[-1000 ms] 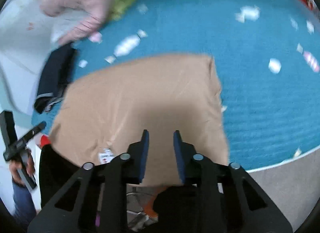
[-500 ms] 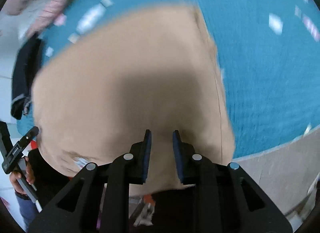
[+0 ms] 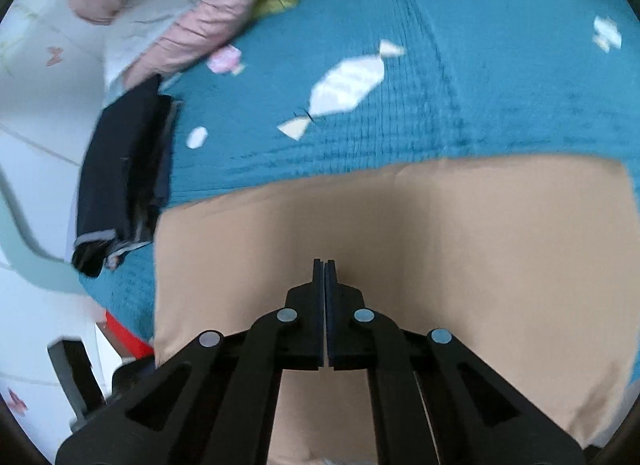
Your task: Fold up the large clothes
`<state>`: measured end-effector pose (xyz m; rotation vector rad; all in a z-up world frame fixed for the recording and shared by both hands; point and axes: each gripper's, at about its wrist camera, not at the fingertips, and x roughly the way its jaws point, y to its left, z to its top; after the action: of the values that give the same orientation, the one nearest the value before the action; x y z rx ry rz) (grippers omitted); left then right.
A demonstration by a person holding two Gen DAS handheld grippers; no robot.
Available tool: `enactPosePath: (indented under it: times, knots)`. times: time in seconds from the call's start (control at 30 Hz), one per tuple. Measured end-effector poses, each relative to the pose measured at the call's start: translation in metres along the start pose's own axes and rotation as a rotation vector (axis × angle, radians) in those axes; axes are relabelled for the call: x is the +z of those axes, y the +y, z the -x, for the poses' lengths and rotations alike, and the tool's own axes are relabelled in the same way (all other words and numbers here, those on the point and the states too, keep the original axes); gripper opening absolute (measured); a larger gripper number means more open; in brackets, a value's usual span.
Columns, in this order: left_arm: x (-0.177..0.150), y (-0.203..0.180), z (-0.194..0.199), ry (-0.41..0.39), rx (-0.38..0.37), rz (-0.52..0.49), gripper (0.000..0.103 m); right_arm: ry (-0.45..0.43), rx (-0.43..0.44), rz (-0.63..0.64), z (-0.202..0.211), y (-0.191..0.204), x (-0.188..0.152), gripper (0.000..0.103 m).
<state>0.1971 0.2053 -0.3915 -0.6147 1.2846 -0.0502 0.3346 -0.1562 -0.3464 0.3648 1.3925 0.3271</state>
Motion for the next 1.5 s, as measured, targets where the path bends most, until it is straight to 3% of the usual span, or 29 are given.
enactPosePath:
  times: [0.17, 0.3, 0.5, 0.6, 0.77, 0.9, 1.1, 1.17, 1.23, 1.37, 1.43, 1.5]
  knots:
    - [-0.002, 0.004, -0.016, 0.033, -0.011, -0.002, 0.087, 0.036, -0.014, -0.069, -0.035, -0.012, 0.005, 0.0]
    - [-0.003, 0.008, -0.022, 0.045, -0.013, 0.011, 0.087, 0.024, -0.038, -0.05, -0.031, -0.005, 0.003, 0.0]
    - [0.0, 0.003, -0.031, 0.04, -0.016, 0.006, 0.088, 0.068, 0.0, -0.02, 0.005, -0.001, -0.059, 0.0]
    - [-0.001, 0.004, -0.032, 0.037, -0.021, 0.004, 0.089, 0.074, -0.013, -0.025, -0.003, -0.008, -0.09, 0.0]
    - [-0.009, 0.0, -0.034, 0.052, -0.026, 0.0, 0.089, 0.034, 0.036, -0.113, -0.016, -0.02, -0.091, 0.0]
    - [-0.017, 0.003, -0.037, 0.065, -0.032, 0.019, 0.089, 0.029, 0.023, -0.104, -0.002, -0.013, -0.104, 0.0]
    - [-0.026, 0.001, -0.045, 0.098, -0.04, 0.033, 0.089, 0.019, 0.095, -0.142, -0.008, -0.03, -0.122, 0.0]
    - [-0.027, -0.002, -0.044, 0.099, -0.036, 0.017, 0.084, 0.007, 0.093, -0.12, -0.003, -0.026, -0.122, 0.0]
    - [-0.027, -0.006, -0.04, 0.102, -0.068, -0.007, 0.069, -0.023, 0.055, -0.048, 0.007, -0.014, -0.126, 0.003]
    - [-0.029, -0.021, -0.039, 0.102, -0.083, -0.053, 0.052, -0.09, 0.022, 0.071, 0.023, 0.013, -0.139, 0.007]
    - [-0.027, -0.023, -0.038, 0.101, -0.089, -0.071, 0.037, -0.132, 0.024, 0.129, 0.032, 0.027, -0.149, 0.009]
    - [-0.025, -0.027, -0.03, 0.085, -0.113, -0.084, 0.029, -0.159, 0.032, 0.17, 0.038, 0.038, -0.161, 0.018]
